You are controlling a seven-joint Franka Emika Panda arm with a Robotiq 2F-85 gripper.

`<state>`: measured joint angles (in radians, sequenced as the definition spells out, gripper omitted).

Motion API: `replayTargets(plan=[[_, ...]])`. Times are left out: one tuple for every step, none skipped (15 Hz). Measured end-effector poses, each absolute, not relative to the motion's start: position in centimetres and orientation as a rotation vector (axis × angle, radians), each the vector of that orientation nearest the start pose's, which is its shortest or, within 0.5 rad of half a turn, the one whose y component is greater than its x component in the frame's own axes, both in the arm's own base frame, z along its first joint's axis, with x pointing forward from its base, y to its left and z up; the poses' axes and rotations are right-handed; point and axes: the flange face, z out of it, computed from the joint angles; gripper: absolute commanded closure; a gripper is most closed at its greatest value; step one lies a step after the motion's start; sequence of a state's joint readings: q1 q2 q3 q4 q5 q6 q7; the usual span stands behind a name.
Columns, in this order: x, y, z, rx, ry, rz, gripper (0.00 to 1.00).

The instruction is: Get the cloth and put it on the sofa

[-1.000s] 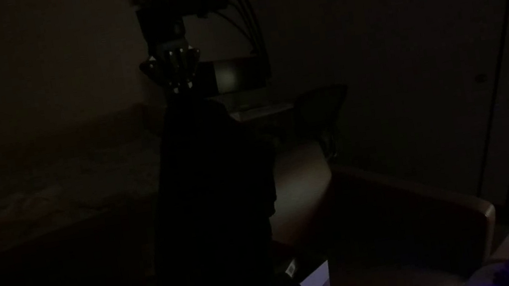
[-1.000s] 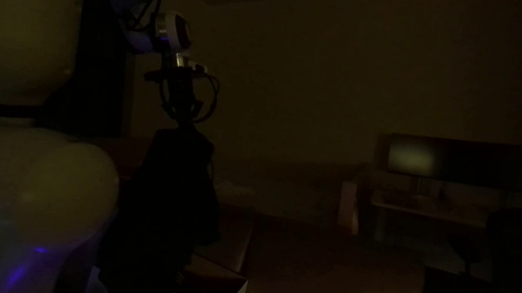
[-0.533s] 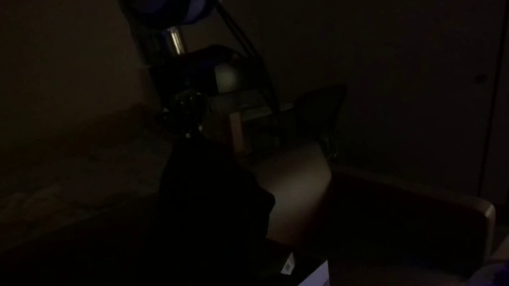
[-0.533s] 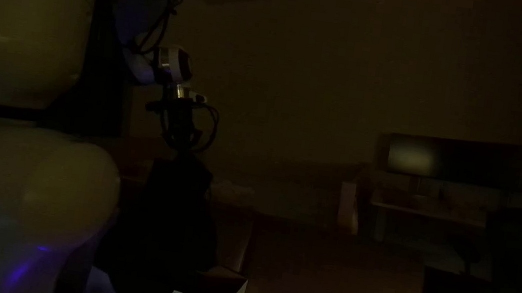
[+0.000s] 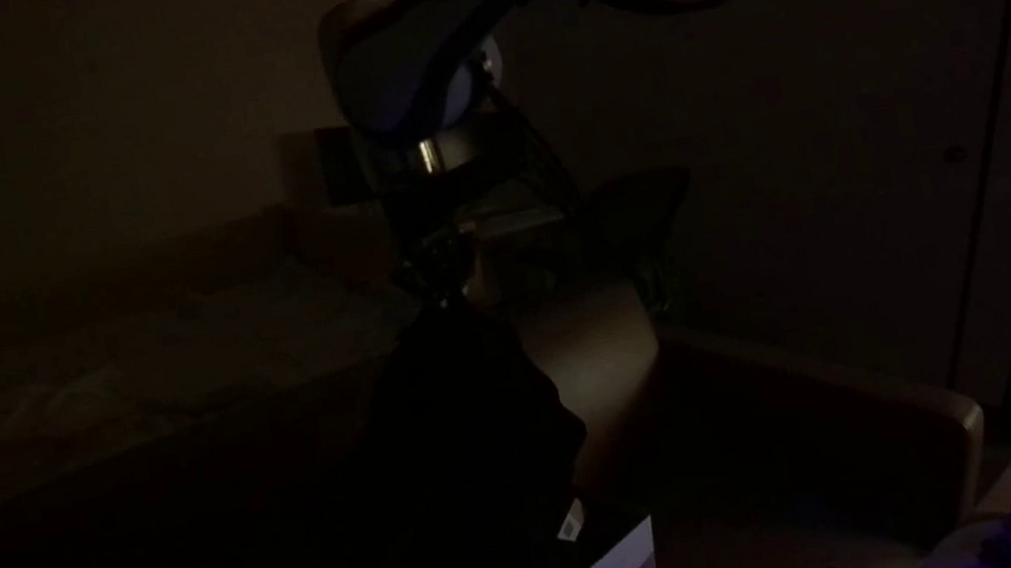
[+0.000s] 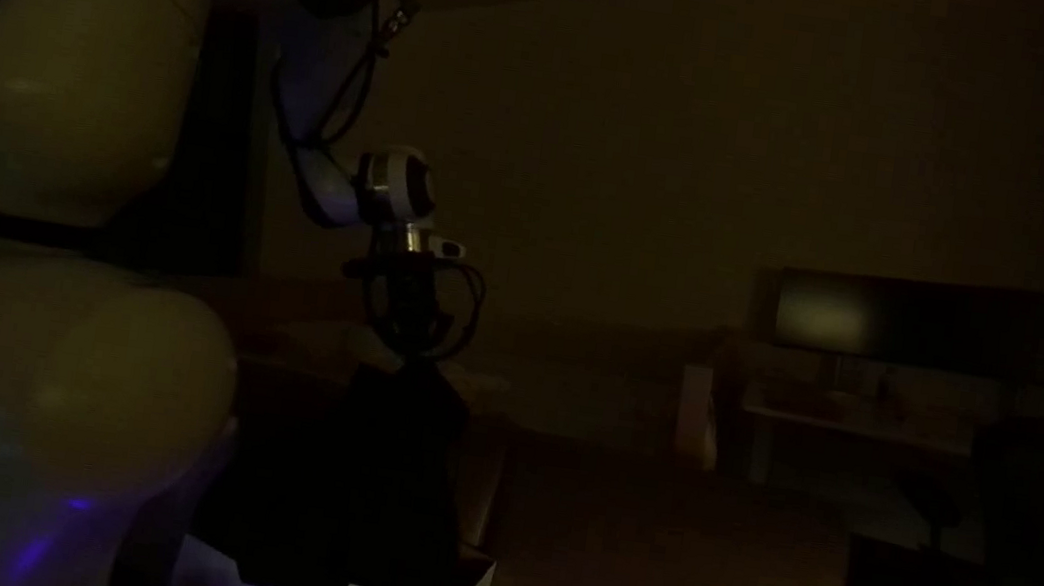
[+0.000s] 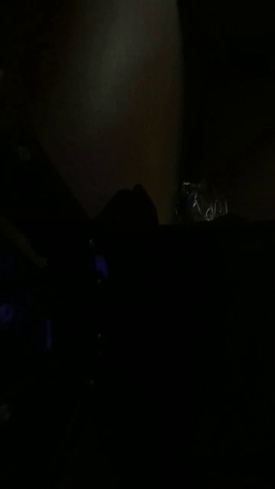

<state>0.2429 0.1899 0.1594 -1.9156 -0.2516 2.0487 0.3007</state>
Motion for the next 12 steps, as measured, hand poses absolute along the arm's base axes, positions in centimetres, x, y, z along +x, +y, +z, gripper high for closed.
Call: replayTargets(plan=[[55.7,20.6,38.9,-3.323,-0.34,-0.019,0.96],[55.8,19.7,38.3,-3.328,-0.319,-0.006,0.96],[55.6,19.2,37.6,-3.331,-0.309,0.009,0.96],[55.3,19.0,36.8,-3.332,-0.314,0.025,0.96],[54.8,19.2,35.9,-3.331,-0.328,0.041,0.96],[54.1,19.7,35.1,-3.327,-0.35,0.058,0.96],[53.4,20.5,34.4,-3.319,-0.376,0.071,0.96],[52.7,21.5,33.8,-3.308,-0.405,0.08,0.96],[51.9,22.6,33.2,-3.293,-0.435,0.089,0.96],[51.1,23.6,32.7,-3.278,-0.459,0.095,0.96],[50.4,24.7,32.2,-3.261,-0.48,0.101,0.96],[49.8,25.6,31.7,-3.247,-0.501,0.104,0.96]])
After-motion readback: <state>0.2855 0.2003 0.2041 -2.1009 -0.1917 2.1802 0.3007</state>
